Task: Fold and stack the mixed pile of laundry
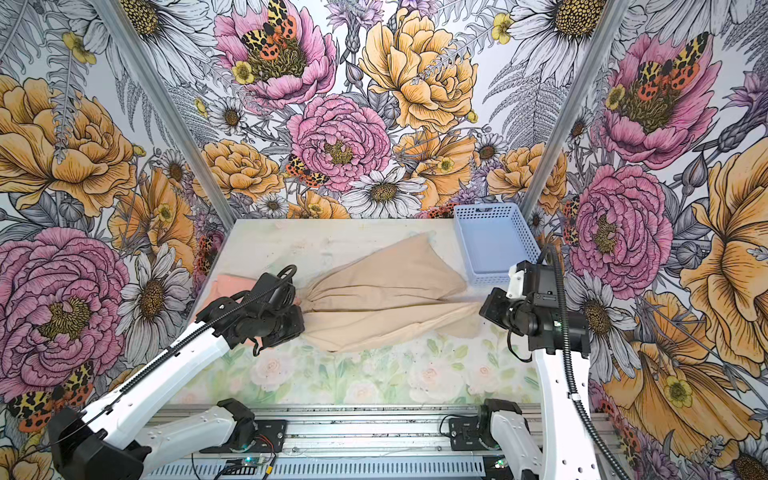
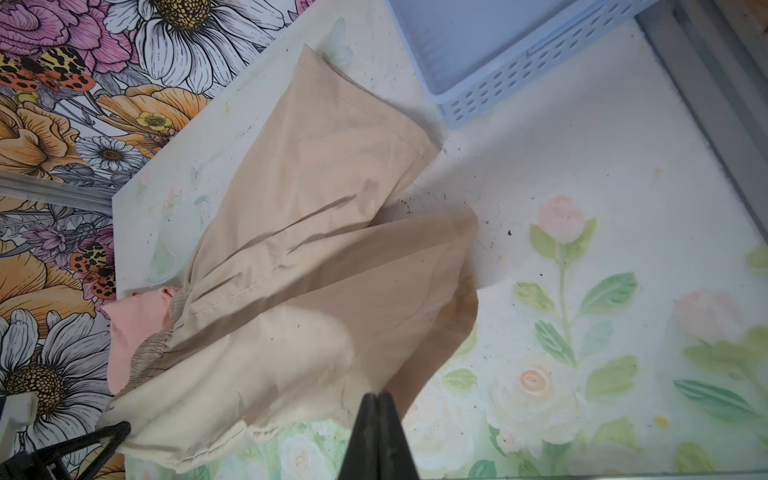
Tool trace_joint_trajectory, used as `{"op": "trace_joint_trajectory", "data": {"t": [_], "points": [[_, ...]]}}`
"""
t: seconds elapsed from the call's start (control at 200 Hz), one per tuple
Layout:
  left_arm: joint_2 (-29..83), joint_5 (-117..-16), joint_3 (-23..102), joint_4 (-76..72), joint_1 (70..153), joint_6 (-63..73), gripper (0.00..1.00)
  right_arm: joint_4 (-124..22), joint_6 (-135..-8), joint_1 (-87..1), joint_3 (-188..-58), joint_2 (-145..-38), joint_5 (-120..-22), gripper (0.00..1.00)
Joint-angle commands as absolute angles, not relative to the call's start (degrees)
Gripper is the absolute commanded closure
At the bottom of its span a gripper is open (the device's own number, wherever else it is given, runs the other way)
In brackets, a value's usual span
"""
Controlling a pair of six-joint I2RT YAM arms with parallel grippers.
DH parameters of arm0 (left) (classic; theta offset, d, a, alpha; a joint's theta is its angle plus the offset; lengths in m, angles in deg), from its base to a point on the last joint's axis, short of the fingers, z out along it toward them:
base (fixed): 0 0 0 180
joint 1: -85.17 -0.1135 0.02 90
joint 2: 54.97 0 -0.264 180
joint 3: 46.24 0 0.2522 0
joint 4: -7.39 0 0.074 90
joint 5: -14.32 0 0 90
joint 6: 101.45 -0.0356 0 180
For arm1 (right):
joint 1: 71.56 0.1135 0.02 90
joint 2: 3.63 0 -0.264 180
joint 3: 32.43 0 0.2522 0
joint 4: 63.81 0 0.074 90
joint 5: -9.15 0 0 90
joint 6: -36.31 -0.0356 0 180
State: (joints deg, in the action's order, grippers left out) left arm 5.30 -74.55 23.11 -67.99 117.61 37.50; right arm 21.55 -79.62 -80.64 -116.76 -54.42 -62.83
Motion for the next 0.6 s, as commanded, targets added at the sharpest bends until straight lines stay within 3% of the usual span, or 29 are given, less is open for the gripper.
{"op": "trace_joint_trajectory", "data": {"t": [0.0,0.265,0.59], "points": [[2.63,-74.96,22.56,-71.71,120.19,45.49,1.00,25.55,-79.37,-80.79,-121.85,-53.79,-65.09,1.00],[2.96,-75.01,21.40,-71.76,121.41,48.13,1.00,21.23,-79.12,-80.45,-125.39,-59.68,-64.77,1.00],[15.67,-69.94,24.66,-64.81,108.33,37.11,1.00,11.07,-77.28,-71.49,-143.08,-83.16,-71.98,1.00]]}}
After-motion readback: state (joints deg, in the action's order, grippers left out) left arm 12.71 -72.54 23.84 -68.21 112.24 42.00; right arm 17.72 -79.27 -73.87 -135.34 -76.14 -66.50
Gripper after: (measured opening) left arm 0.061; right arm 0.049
